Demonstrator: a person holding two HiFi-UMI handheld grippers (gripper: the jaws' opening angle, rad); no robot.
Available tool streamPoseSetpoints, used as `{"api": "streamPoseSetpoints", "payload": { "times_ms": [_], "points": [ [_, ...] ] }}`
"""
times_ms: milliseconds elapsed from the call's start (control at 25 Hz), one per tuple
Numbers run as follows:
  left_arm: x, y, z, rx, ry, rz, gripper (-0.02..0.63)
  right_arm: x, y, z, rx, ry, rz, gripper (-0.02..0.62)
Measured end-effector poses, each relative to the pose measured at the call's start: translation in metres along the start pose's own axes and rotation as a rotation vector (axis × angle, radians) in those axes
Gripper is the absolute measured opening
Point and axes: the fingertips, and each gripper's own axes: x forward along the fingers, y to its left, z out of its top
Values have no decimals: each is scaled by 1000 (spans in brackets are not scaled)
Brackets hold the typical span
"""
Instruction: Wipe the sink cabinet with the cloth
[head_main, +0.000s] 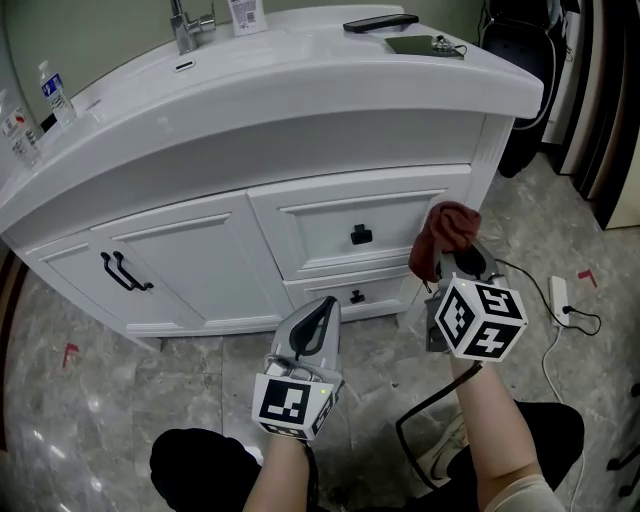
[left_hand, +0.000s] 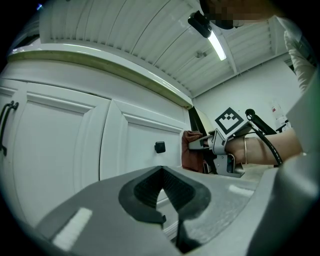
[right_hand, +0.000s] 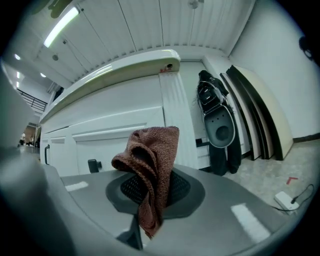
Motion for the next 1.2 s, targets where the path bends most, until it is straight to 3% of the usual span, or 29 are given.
{"api": "streamPoseSetpoints", "payload": {
  "times_ms": [120, 240, 560, 880, 1200],
  "points": [
    [-1, -1, -1, 4, 1, -1, 0, -7, -10, -9, 25, 7, -21, 80],
    [-5, 3, -4, 2, 9, 11, 0, -12, 11, -23, 16, 13, 39, 80],
    [-31, 42, -11, -5, 28, 96, 0, 2, 123, -74, -26, 88, 272, 80],
    [-53, 73, -13, -32, 26, 153, 2, 24, 214, -90, -45, 100, 442, 80],
    [-58, 84, -15, -71, 14, 170, 2, 33, 219, -96, -12, 125, 457, 80]
  ]
}}
